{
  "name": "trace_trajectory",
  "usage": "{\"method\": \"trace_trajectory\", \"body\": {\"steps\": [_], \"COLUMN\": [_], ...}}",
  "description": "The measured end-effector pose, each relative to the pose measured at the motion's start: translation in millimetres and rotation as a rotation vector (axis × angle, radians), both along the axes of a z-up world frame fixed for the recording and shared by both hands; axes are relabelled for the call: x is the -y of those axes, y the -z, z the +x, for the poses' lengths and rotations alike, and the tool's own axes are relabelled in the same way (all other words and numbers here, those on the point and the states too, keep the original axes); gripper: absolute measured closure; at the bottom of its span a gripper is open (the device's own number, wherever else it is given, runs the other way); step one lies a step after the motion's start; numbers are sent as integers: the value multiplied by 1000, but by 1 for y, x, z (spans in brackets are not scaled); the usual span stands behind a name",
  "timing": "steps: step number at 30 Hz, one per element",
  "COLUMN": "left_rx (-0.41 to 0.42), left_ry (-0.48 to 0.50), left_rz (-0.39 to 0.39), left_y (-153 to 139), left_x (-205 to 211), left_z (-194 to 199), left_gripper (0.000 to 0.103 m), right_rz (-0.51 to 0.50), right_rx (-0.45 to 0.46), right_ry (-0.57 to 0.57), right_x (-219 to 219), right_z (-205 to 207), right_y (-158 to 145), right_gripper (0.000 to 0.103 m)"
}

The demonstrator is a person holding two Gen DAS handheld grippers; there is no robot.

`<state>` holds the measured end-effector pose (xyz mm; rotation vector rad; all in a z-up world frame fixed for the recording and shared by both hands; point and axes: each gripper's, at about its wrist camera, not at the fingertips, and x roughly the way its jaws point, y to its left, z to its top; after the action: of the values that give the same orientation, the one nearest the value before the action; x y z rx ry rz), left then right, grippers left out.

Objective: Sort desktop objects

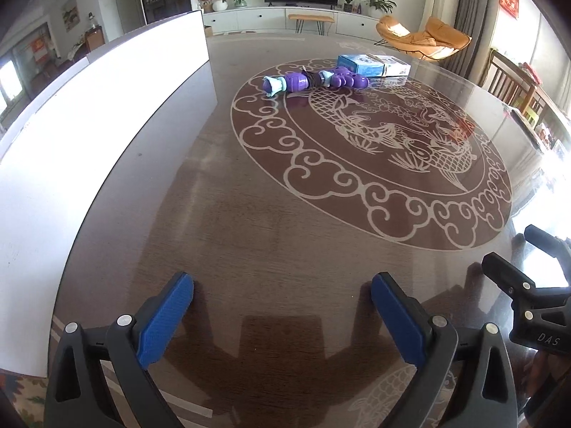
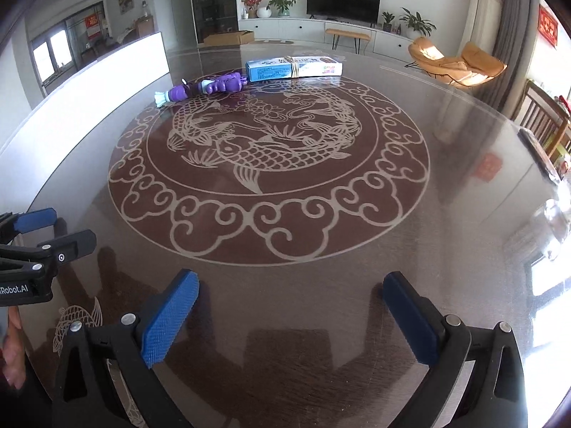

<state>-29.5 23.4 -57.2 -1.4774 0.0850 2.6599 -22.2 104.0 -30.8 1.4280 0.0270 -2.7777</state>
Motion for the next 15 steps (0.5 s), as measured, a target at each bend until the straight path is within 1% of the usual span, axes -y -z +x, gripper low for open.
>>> {"method": "trace_trajectory", "body": {"steps": [6,11,15], "left_rx": [-31,-32,-16], "left_ry": [-26,-24,-30], "left_rz": [0,0,0], "left_y": [1,1,1], "left_x": [1,0,0], "left_z": [1,-1,-4], "left_gripper": [0,0,0], "right_rz": [2,4,3], "right_rx": [-1,-1,-1], "right_ry": [3,3,3], "right_x": [1,1,1], "right_z": [-1,0,-1], "right_y": [-1,-1,0], "right_gripper": [0,0,0]}}
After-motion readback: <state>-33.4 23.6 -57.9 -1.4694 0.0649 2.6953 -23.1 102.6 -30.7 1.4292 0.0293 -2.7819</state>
